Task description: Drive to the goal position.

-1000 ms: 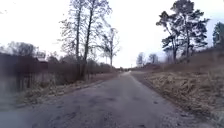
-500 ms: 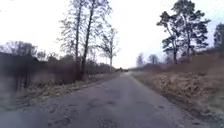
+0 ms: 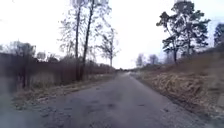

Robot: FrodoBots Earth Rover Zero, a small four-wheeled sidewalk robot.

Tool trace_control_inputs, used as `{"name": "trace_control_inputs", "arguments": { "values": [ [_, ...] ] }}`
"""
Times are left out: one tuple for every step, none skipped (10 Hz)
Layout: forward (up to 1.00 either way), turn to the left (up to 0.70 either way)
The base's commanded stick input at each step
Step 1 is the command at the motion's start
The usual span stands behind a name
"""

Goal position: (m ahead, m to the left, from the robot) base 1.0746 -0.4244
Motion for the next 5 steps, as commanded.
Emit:
{"name": "trace_control_inputs", "arguments": {
  "values": [
    [0.5, 0.01],
    [0.5, 0.01],
    [0.5, 0.01],
    [0.5, 0.01],
    [0.5, 0.01]
  ]
}}
